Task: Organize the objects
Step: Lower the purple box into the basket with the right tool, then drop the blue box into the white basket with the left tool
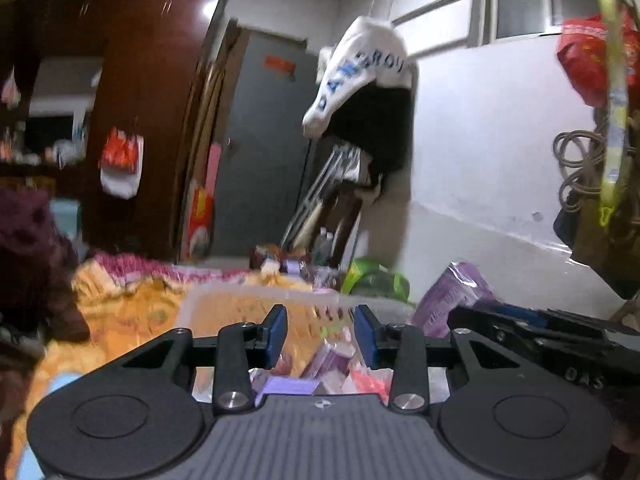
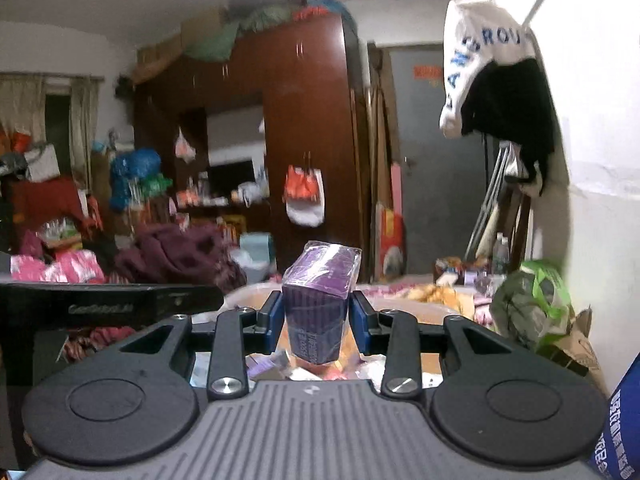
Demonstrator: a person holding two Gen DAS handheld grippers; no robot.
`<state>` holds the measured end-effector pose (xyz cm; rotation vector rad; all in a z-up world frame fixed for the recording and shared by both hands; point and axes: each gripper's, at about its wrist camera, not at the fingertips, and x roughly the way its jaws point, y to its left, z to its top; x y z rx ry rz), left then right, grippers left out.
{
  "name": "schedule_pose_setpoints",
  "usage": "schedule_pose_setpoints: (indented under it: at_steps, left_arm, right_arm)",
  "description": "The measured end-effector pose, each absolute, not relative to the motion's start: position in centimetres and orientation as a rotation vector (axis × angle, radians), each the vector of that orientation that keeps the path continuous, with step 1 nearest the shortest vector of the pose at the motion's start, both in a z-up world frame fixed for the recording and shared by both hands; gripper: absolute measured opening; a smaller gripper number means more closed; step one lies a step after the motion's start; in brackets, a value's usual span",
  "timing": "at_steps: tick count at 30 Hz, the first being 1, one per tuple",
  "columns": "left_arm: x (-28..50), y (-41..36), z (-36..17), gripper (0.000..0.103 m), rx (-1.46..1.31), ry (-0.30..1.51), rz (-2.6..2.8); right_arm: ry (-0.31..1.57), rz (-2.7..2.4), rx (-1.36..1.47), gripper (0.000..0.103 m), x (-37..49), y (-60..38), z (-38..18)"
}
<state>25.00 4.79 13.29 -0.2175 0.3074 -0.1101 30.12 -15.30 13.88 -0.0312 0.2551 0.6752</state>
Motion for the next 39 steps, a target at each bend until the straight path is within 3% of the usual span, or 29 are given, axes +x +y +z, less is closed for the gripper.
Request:
schedule_pose_setpoints:
  at_steps: [2, 4, 6, 8, 13, 14, 15, 17, 21, 26, 31, 32, 33, 34, 35, 38, 39]
  left_arm:
    - [24.5, 5.1, 12.2, 0.042, -0.223, 0.339, -0.127]
    - [21.6, 4.3, 10.7, 0.052, -0.164, 0.296, -0.148]
    - [19.2, 2.7, 8.9, 0.087, -0.089, 0.293, -0.160]
    - [18.5, 0.2, 6.9, 0.090, 0.005, 0.319, -0.180]
    - [22.3, -3.2, 2.4, 0.086, 0.079, 0.520, -0.146]
    - [22.8, -3.2, 1.7, 0.080, 0.067, 0.544, -0.139]
    - [23.5, -3.2, 1.2, 0.063, 0.056, 0.572, -0.125]
    - [24.5, -3.1, 0.4, 0.042, 0.031, 0.629, -0.118]
    - [22.2, -1.8, 1.8, 0.042, 0.016, 0.537, -0.143]
    - [20.1, 1.4, 10.0, 0.042, -0.062, 0.299, -0.094]
    - [25.7, 5.2, 12.9, 0.043, -0.139, 0.355, -0.025]
    - [26.5, 5.5, 12.7, 0.047, -0.148, 0.367, -0.027]
    - [27.3, 5.9, 12.3, 0.063, -0.161, 0.390, -0.029]
    - [27.8, 6.2, 11.8, 0.073, -0.176, 0.414, -0.033]
    - [28.0, 6.3, 11.4, 0.081, -0.179, 0.426, -0.036]
    - [26.0, 7.1, 11.3, 0.083, -0.149, 0.376, -0.047]
    - [25.3, 7.0, 11.3, 0.092, -0.140, 0.357, -0.047]
  right_arm:
    - [0.270, 0.675, -0.030, 0.039, 30.1, -15.7, 13.5]
    - [0.246, 0.685, -0.021, 0.039, 29.2, -16.8, 13.2]
    - [0.241, 0.690, 0.007, 0.039, 28.6, -17.9, 13.1]
    - [0.242, 0.696, 0.013, 0.039, 28.3, -18.2, 13.3]
    - [0.235, 0.697, -0.027, 0.039, 27.7, -18.0, 13.4]
    - [0.235, 0.700, -0.025, 0.039, 27.8, -18.0, 13.5]
    - [0.237, 0.703, -0.023, 0.039, 27.8, -18.1, 13.5]
    - [0.238, 0.704, -0.021, 0.039, 28.0, -18.2, 13.6]
    - [0.221, 0.709, -0.004, 0.039, 28.2, -18.7, 13.9]
    - [0.232, 0.706, -0.007, 0.039, 30.1, -16.9, 14.4]
    - [0.295, 0.688, -0.075, 0.041, 32.4, -14.2, 13.2]
    - [0.299, 0.697, -0.080, 0.047, 32.6, -13.9, 12.9]
    - [0.294, 0.699, -0.087, 0.056, 32.6, -13.7, 12.8]
    - [0.284, 0.689, -0.096, 0.077, 32.4, -13.6, 12.7]
    - [0.267, 0.676, -0.105, 0.093, 31.9, -13.7, 12.8]
    - [0.188, 0.669, -0.107, 0.103, 29.9, -15.1, 13.3]
    - [0.181, 0.674, -0.092, 0.103, 29.4, -15.7, 13.6]
